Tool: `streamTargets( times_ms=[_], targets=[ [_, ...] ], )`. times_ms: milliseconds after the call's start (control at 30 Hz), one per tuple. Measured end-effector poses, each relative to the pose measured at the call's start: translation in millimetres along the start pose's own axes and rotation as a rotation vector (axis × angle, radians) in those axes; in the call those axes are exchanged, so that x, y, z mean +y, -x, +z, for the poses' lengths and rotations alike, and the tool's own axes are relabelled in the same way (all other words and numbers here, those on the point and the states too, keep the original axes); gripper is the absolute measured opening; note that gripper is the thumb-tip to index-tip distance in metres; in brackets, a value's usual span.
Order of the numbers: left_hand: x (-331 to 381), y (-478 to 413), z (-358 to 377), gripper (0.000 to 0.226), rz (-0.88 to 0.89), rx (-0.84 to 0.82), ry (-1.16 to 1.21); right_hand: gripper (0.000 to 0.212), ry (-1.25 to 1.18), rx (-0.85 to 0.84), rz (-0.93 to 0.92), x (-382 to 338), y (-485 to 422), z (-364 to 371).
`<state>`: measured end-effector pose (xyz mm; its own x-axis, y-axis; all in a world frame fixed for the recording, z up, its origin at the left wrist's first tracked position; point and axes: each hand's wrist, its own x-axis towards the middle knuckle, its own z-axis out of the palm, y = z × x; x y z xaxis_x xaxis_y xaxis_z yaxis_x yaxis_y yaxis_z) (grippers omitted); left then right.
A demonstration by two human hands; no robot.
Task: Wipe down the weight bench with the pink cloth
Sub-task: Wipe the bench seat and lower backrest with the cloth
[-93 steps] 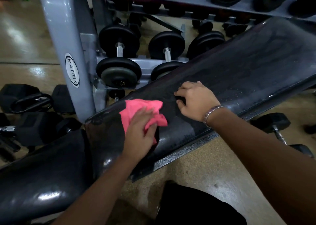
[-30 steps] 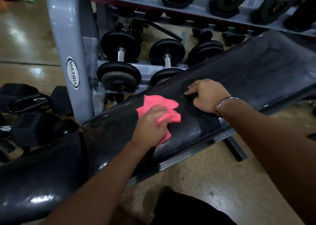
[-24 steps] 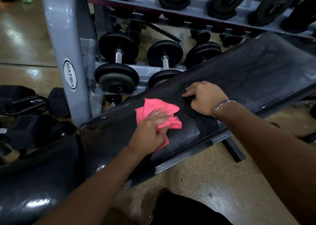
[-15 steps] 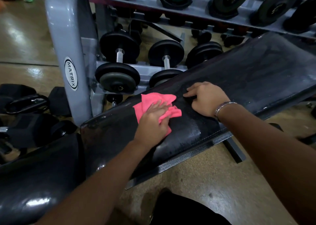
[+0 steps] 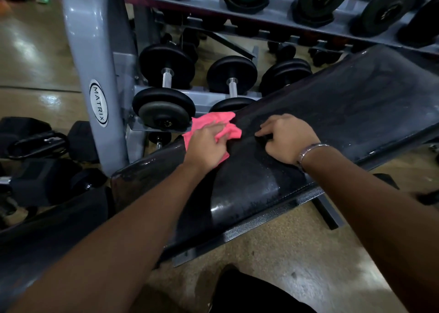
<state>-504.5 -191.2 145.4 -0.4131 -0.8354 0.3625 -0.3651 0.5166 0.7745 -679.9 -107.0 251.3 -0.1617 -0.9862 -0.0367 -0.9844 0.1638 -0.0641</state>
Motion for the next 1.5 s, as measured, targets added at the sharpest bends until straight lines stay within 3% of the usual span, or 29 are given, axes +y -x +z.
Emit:
streamTargets(
  times_ms=[167,267,367,533,667,833,967,1100,1133,1267,1333,1433,1500],
  targets=[
    [-13.3,3.8,-3.3,0.027,0.226,-0.157,-0.029,0.047,0.020,0.012,-0.013,-0.5,4.2,1.2],
    [-5.4,-20.9,-5.7,0.025,0.033,-0.052,-0.125,0.048,0.023,0.014,-0.001,-2.8,5.3,2.1],
    [18.8,-26.6,14.6,0.025,-0.113,0.023,-0.038,0.049,0.022,0.023,-0.003,-3.5,7.0,2.8],
    [-1.0,-18.5,-5.7,0.027,0.125,-0.102,-0.061,0.051,0.015,0.028,-0.010,-0.5,8.2,6.0],
    [15.0,-33.8,17.0,0.028,-0.122,0.028,-0.099,0.049,0.002,0.056,0.000,-0.8,8.3,7.2],
    [8.0,-6.7,3.7,0.026,0.196,-0.142,0.034,0.051,0.000,0.043,-0.039,3.6,10.9,8.2],
    [19.5,-27.0,12.5,0.020,-0.117,-0.010,-0.086,0.051,-0.024,-0.021,-0.043,9.3,0.9,-12.5],
    [17.2,-1.6,9.9,0.024,0.115,-0.099,-0.014,0.048,0.036,-0.021,-0.028,29.3,-4.5,-36.6],
    [12.7,-1.6,2.8,0.023,0.111,-0.115,-0.048,0.048,0.091,-0.041,-0.025,32.3,-4.5,-38.6],
    [22.0,-23.5,14.4,0.027,-0.205,-0.016,-0.107,0.047,0.234,-0.088,-0.002,37.2,-0.5,-33.2],
    [32.5,-11.5,27.4,0.036,-0.145,-0.028,-0.078,0.048,0.222,-0.075,0.006,37.9,1.0,-30.5],
    [17.1,7.4,20.0,0.028,0.067,-0.084,-0.047,0.048,0.212,-0.078,0.007,36.8,0.5,-30.3],
    [16.5,-3.8,11.9,0.023,-0.053,-0.070,-0.008,0.047,0.202,-0.091,0.013,34.0,-0.1,-30.8]
  ],
)
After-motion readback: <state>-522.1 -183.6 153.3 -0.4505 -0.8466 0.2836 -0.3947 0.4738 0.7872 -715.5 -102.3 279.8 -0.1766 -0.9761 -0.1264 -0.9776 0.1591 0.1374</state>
